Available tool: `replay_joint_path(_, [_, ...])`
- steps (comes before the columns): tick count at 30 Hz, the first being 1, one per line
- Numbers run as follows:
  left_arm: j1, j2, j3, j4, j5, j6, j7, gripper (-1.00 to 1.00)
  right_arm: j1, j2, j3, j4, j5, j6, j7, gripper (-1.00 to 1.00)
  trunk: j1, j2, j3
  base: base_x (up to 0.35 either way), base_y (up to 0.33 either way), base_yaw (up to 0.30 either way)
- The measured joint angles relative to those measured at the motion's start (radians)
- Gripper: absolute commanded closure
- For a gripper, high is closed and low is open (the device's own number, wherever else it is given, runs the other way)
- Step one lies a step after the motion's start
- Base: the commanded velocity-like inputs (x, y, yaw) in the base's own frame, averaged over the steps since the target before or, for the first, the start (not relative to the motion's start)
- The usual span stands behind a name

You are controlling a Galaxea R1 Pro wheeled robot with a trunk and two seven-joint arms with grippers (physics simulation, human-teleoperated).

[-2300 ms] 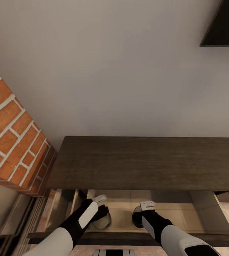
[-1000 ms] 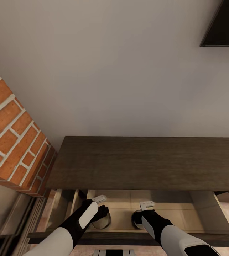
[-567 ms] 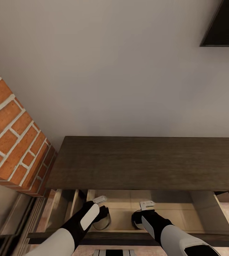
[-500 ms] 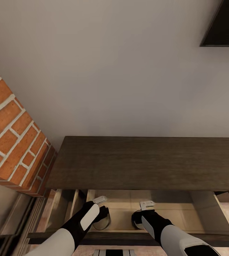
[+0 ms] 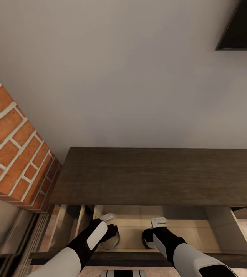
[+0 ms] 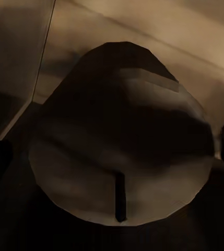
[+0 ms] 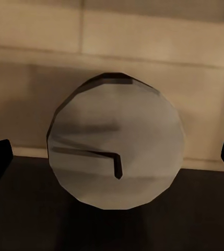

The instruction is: Place each of the two pumpkins and all three candles from the living room inside a cabinet in the living room (use any cabinet), then make sure every cabinet is closed, and position the cauldron so it is next to a table in the living room.

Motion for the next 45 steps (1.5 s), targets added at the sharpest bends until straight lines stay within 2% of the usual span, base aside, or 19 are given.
replay_joint_path(24, [0.0, 0.002, 0.001, -0.009, 0.001, -0.001, 0.001, -1.0, 0.0, 0.0, 0.0, -0.002, -0.002, 0.0, -0.001, -1.0, 0.0, 0.0, 0.0, 0.0, 0.0, 0.0])
replay_joint_path(31, [0.002, 0.028, -0.001, -0.114, 0.002, 0.017, 0.009, -1.0, 0.0, -0.011, -0.001, -0.007, -0.003, 0.011, 0.016, -1.0, 0.0, 0.0, 0.0, 0.0, 0.0, 0.0])
replay_joint_path(35, [0.002, 0.03, -0.002, -0.117, 0.002, 0.023, 0.009, -1.0, 0.0, -0.025, -0.004, -0.017, -0.003, 0.081, 0.053, -1.0, 0.0, 0.0, 0.0, 0.0, 0.0, 0.0])
replay_joint_path(39, [0.002, 0.03, -0.002, -0.119, 0.001, 0.026, 0.009, -1.0, 0.0, -0.036, -0.002, -0.092, -0.005, 0.136, 0.115, -1.0, 0.0, 0.0, 0.0, 0.0, 0.0, 0.0])
replay_joint_path(43, [0.008, 0.031, -0.003, -0.153, -0.019, 0.078, 0.013, -1.0, 0.0, -0.048, -0.002, -0.121, -0.005, 0.182, 0.128, -1.0, 0.0, 0.0, 0.0, 0.0, 0.0, 0.0])
replay_joint_path(45, [0.016, 0.038, -0.005, -0.18, -0.01, 0.097, 0.013, -1.0, 0.0, -0.059, -0.002, -0.155, -0.004, 0.196, 0.157, -1.0, 0.0, 0.0, 0.0, 0.0, 0.0, 0.0])
